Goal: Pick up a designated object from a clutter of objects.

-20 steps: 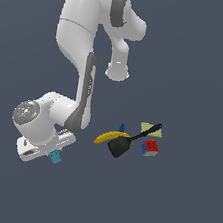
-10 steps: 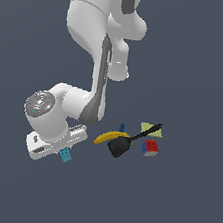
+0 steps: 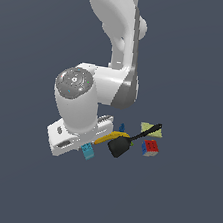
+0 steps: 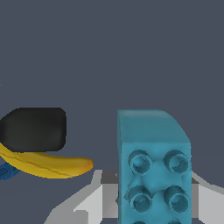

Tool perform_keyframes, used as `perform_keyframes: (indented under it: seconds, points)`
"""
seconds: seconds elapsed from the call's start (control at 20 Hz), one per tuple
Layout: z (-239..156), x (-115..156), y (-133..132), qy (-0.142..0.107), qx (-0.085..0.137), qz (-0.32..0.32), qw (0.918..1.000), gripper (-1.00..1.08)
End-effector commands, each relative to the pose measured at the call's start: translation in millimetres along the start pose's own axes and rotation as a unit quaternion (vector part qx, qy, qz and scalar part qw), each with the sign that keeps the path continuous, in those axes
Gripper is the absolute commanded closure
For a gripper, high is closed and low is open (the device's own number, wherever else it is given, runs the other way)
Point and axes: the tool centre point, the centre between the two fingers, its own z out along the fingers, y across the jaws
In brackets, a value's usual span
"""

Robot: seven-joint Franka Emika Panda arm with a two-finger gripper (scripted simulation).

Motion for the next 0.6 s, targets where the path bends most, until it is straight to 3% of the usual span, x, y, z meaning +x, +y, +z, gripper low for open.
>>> perform_keyframes:
  seconds: [0.0, 0.55]
  points:
    - [-22.2, 13.7, -19.7, 0.000, -0.001, 0.000, 1.0000, 1.08]
    - [-114.8, 74.2, -102.4, 0.000, -0.001, 0.000, 1.0000, 1.08]
